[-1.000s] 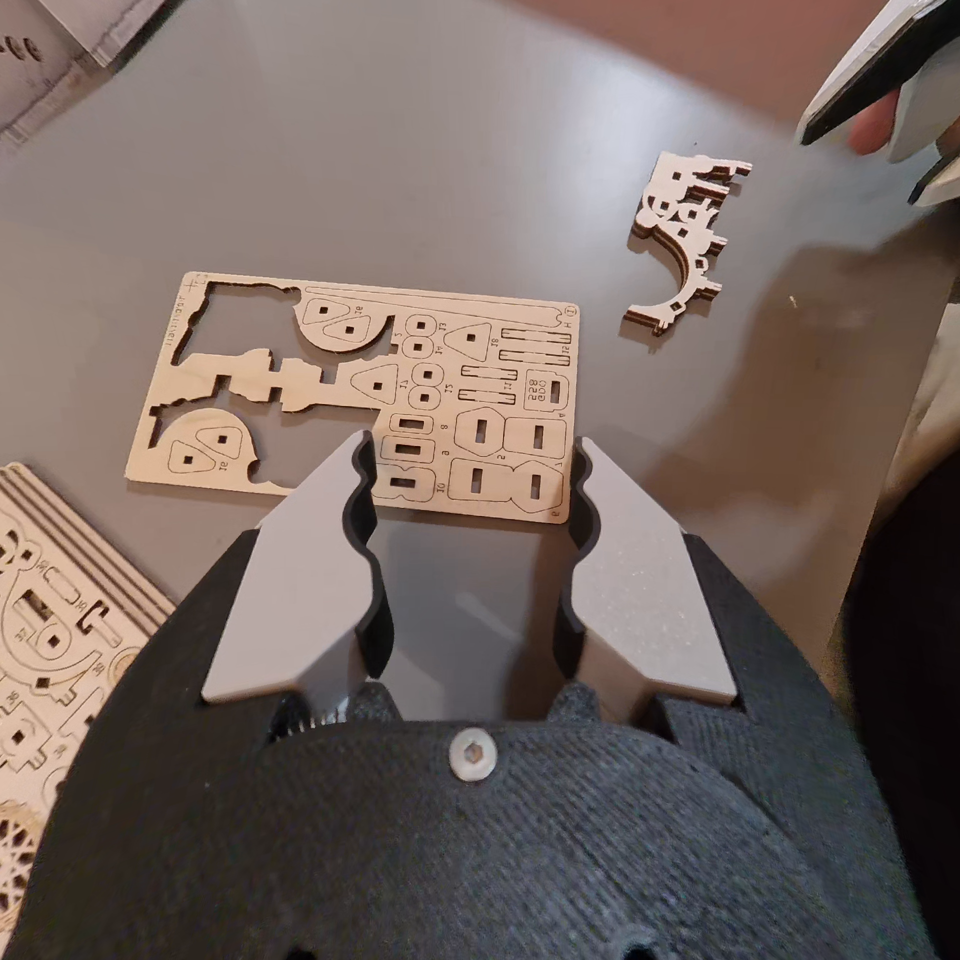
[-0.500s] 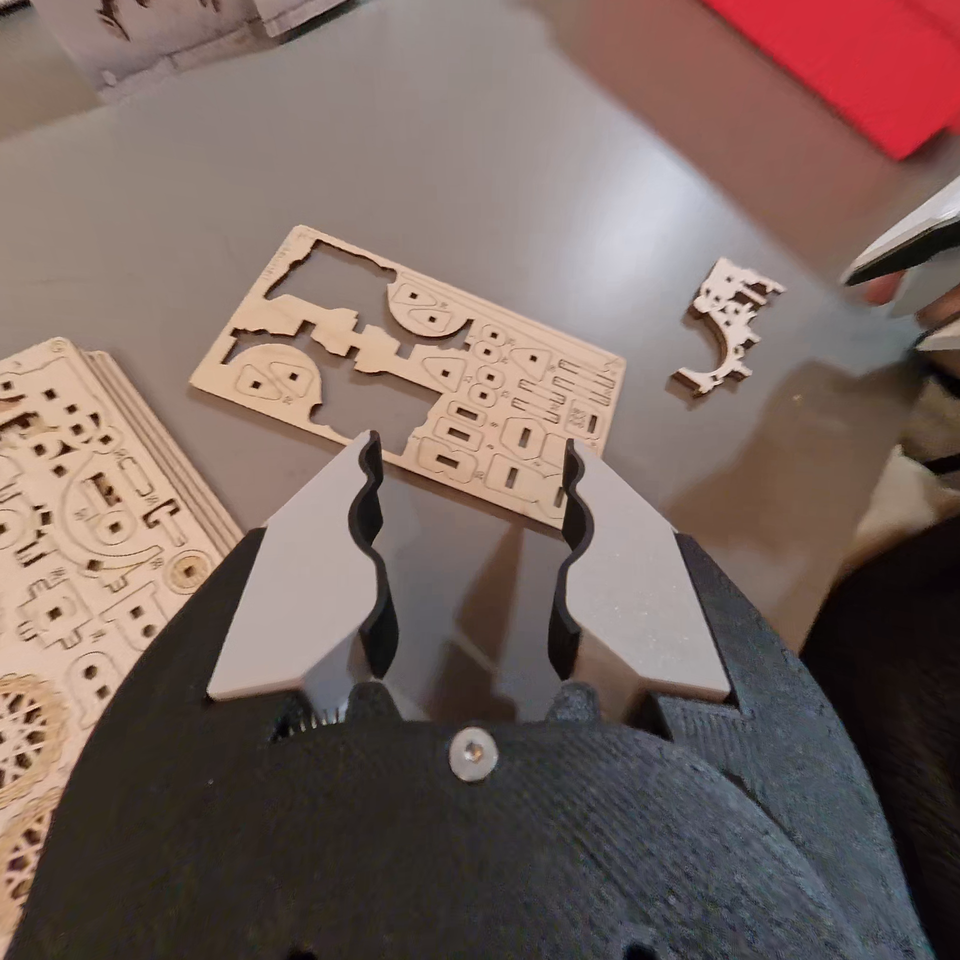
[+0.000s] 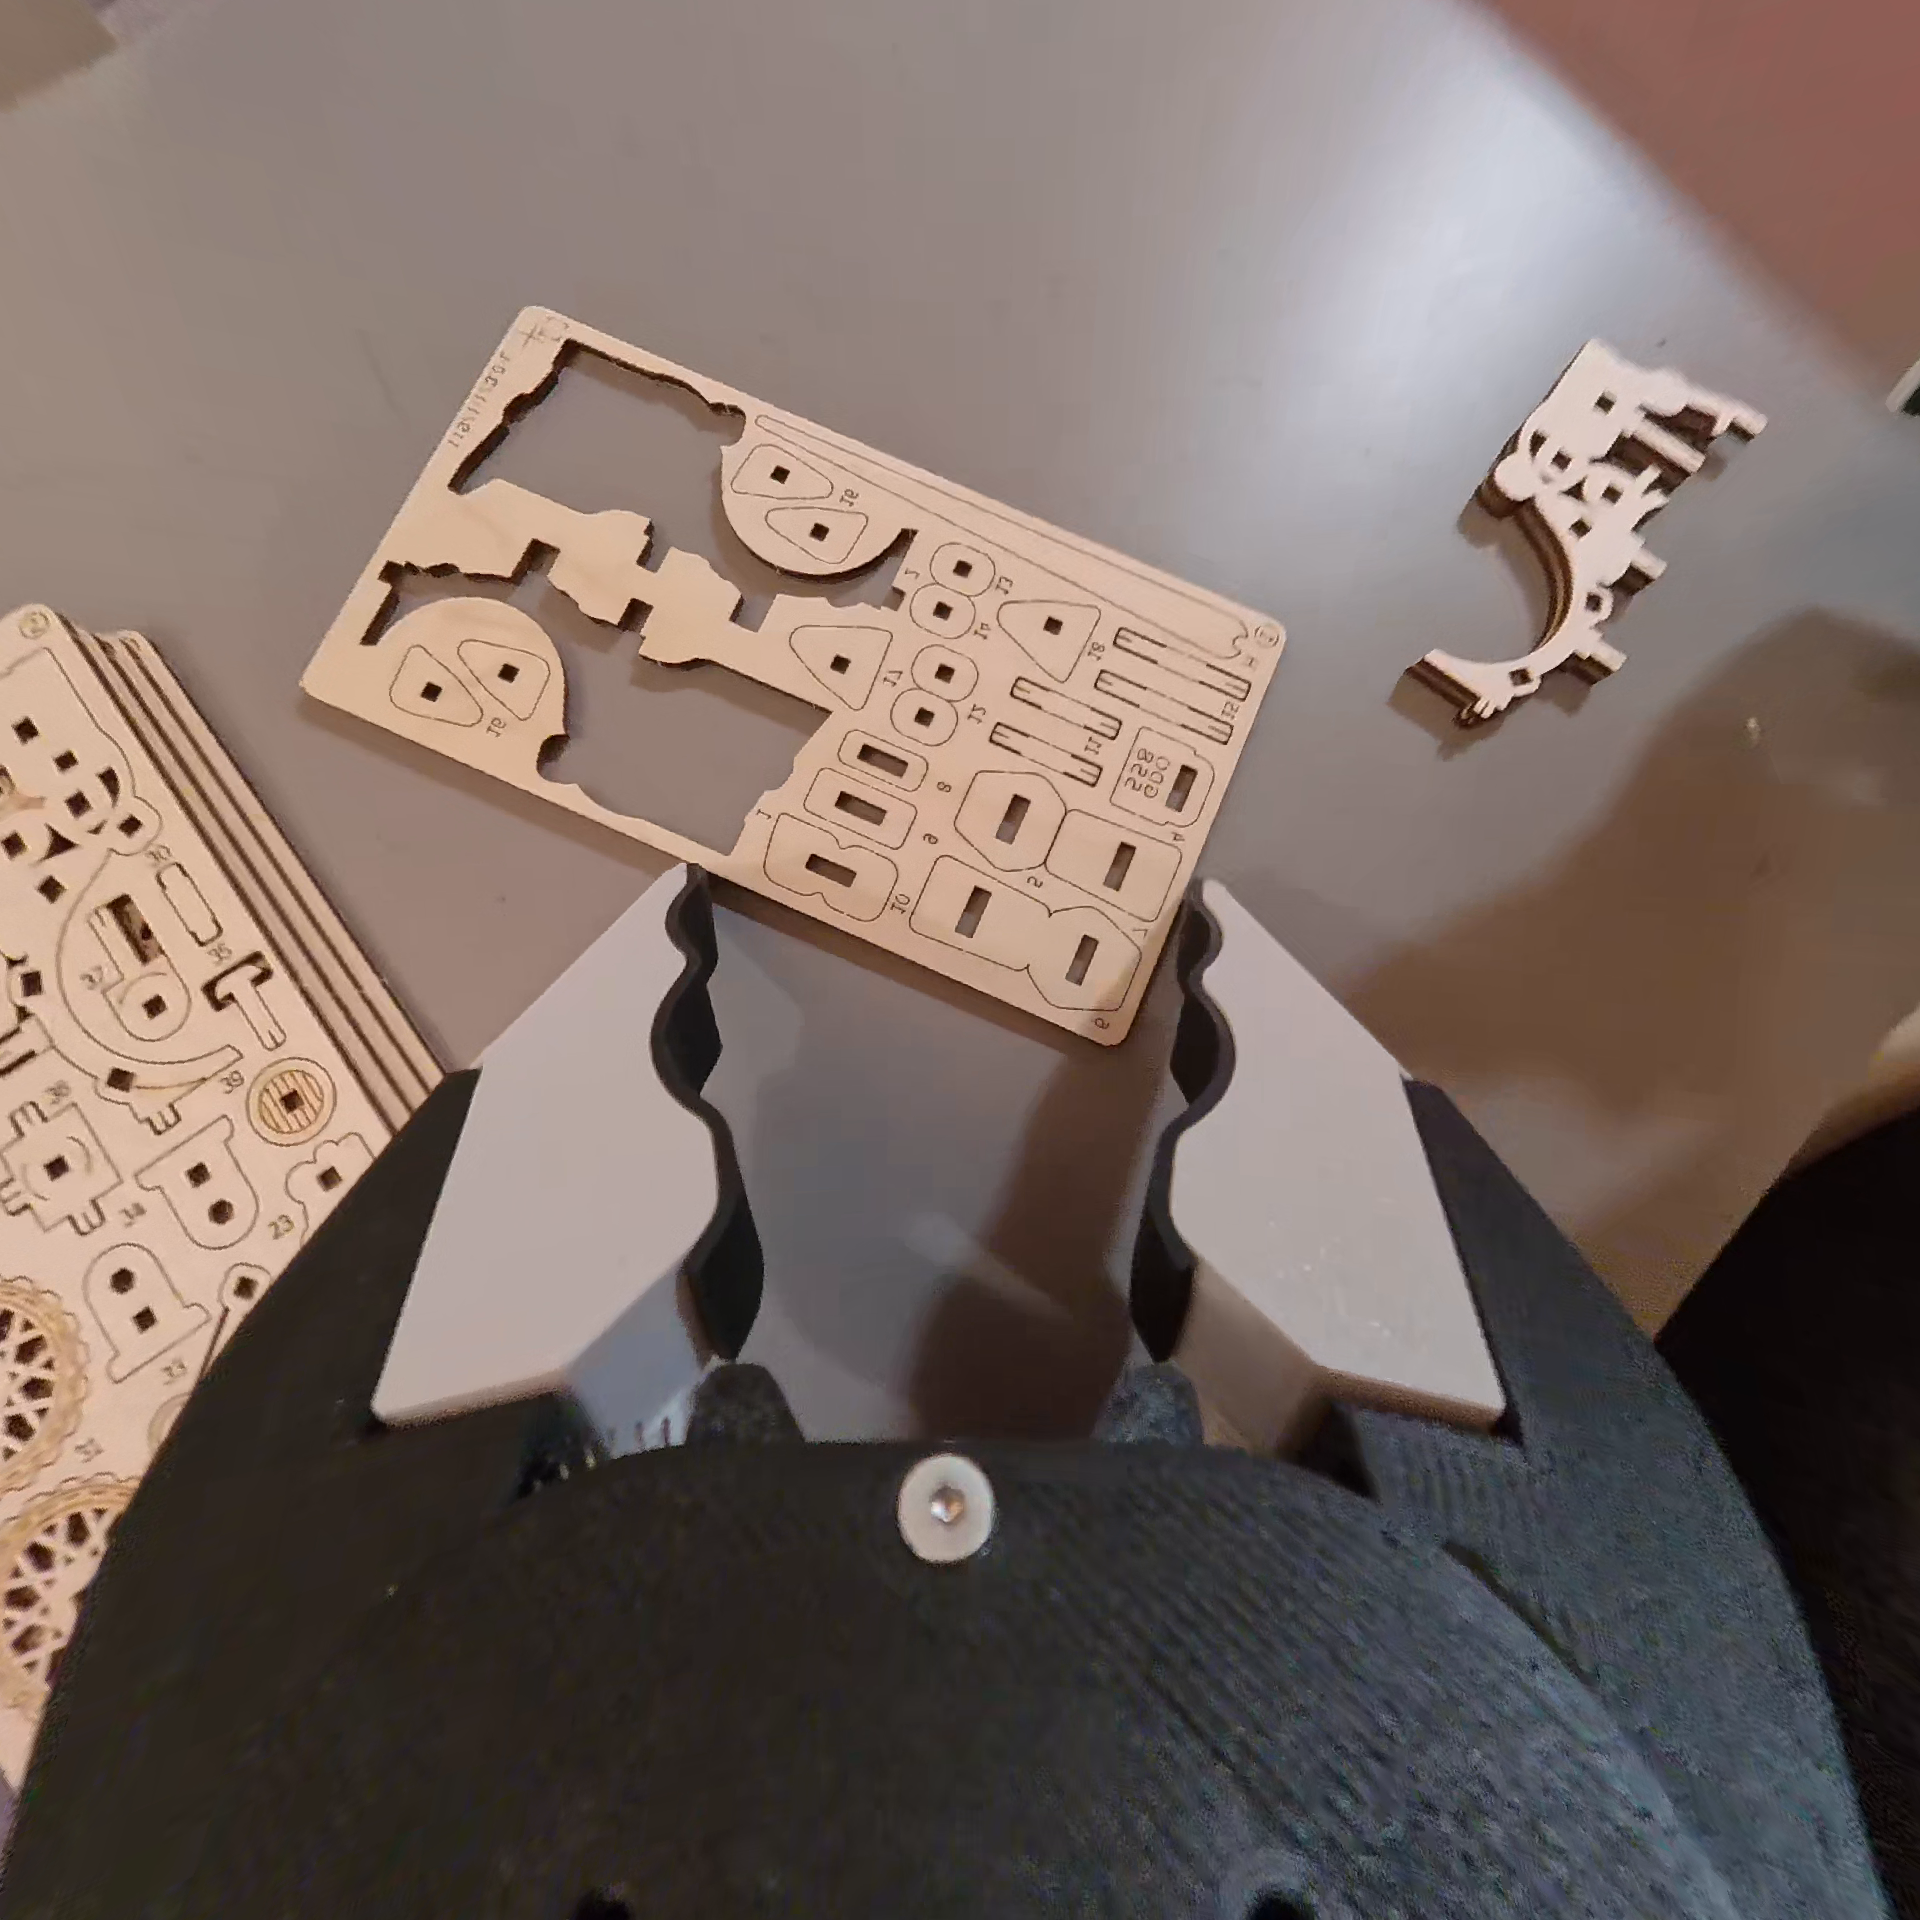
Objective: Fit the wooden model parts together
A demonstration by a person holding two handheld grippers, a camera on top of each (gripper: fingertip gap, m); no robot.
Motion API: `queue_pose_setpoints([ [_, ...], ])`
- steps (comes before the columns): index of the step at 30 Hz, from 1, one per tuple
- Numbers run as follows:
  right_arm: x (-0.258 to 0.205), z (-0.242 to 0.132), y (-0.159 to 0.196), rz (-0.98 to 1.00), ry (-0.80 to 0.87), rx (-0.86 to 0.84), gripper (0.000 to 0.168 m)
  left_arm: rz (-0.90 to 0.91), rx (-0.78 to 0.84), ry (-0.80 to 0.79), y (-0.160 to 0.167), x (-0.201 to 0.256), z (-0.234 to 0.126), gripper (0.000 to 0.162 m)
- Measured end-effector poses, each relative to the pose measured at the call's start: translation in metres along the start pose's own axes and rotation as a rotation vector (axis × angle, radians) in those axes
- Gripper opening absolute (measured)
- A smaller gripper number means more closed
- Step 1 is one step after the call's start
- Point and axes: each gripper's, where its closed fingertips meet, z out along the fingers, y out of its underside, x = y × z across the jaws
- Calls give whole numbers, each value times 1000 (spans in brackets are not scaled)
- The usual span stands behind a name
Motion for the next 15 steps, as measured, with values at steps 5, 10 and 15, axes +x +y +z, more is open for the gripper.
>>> queue_pose_setpoints([
  [5, 0, 0, 0, 0, 0, -2, 29, -6, 25, 2, -3, -2, 2, 88],
  [10, 0, 0, 0, -2, 2, -2, 29, -11, 26, -7, -1, -10, -1, 85],
  [15, 0, 0, 1, -5, 2, -2, 29, -59, 21, -35, 3, -26, -6, 76],
])
